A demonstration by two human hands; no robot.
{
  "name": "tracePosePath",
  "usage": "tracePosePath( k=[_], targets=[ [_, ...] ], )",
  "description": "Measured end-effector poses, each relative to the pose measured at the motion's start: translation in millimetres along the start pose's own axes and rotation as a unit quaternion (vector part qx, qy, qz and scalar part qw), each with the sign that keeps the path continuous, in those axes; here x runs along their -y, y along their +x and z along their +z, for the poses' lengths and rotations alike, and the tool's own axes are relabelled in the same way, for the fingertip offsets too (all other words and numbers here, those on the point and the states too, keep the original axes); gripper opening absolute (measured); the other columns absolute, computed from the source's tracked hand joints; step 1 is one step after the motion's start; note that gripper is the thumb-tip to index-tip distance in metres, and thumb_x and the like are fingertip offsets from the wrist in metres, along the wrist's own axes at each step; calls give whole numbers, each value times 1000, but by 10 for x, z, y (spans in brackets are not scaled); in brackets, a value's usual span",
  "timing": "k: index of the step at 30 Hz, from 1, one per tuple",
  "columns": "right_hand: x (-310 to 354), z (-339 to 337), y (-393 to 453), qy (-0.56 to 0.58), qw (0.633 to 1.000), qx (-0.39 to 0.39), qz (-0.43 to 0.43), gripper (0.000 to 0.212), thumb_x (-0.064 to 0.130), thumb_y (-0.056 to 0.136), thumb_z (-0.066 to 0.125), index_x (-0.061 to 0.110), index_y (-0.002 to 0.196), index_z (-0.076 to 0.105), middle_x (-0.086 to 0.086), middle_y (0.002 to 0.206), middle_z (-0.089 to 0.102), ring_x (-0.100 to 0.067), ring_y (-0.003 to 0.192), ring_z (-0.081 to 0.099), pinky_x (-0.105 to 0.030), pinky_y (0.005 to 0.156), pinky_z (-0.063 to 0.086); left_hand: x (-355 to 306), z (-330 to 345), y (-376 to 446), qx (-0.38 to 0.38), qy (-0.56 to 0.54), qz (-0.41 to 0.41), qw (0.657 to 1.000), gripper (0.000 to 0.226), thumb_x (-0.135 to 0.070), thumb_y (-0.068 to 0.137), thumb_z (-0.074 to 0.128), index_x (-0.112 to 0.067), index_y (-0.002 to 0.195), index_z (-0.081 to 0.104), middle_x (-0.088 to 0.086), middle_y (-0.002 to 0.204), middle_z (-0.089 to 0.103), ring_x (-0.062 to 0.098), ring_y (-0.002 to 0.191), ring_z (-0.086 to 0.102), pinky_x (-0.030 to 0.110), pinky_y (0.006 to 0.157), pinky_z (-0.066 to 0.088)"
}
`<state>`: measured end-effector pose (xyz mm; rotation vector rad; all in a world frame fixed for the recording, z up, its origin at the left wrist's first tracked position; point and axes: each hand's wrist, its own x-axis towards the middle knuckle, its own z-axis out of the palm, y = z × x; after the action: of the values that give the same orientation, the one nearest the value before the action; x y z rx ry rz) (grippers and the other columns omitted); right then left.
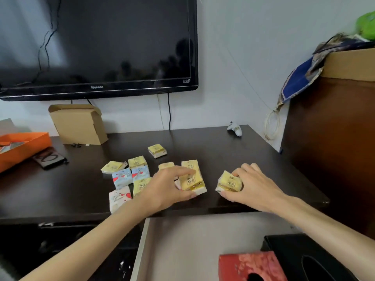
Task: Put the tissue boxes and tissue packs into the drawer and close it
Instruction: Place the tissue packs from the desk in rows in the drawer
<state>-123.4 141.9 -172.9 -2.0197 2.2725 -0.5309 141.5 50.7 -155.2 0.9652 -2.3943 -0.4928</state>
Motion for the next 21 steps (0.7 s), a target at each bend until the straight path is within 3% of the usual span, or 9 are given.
tracePosePath(
  k=[3, 9, 13, 17, 21],
  targets=[
    [217, 39, -372, 81, 996, -15, -25, 56, 85, 67, 58, 38, 99, 53, 20, 104, 51, -4, 105, 42, -32, 77, 49, 18, 50, -553, 15, -22, 4, 1000, 84, -64, 65, 75, -45, 142, 46, -37, 125, 52, -26, 111, 44, -2, 87, 36],
    [605, 404, -823, 30, 992, 38, -116, 62, 89, 65, 55, 45, 109, 47, 25, 102, 46, -3, 100, 47, -30, 75, 46, 274, 203, -1150, 87, 8, -17, 996, 95, -63, 67, 76, -53, 147, 26, -37, 130, 51, -14, 123, 44, 12, 99, 37],
    [723, 652, -810, -20, 989, 120, -88, 55, 79, 61, 62, 37, 94, 50, 15, 97, 45, -6, 83, 54, -33, 66, 45, 367, 413, -1210, 102, 108, 12, 989, 86, -58, 73, 74, -38, 148, 37, -19, 140, 53, -1, 127, 44, 20, 106, 30],
    [802, 774, -688, -26, 977, 209, -37, 44, 52, 58, 76, 26, 89, 57, 7, 97, 51, -19, 84, 60, -38, 71, 54, 388, 565, -1111, 148, 170, 46, 973, 77, -55, 78, 70, -29, 146, 44, -11, 140, 56, 6, 131, 46, 31, 119, 14],
    [858, 888, -599, -38, 968, 246, -14, 44, 39, 55, 80, 21, 90, 60, 1, 98, 57, -22, 83, 61, -34, 62, 47, 424, 674, -1098, 179, 210, 52, 960, 68, -61, 76, 67, -32, 135, 52, -12, 126, 62, 9, 116, 55, 30, 113, 27]
  ],
)
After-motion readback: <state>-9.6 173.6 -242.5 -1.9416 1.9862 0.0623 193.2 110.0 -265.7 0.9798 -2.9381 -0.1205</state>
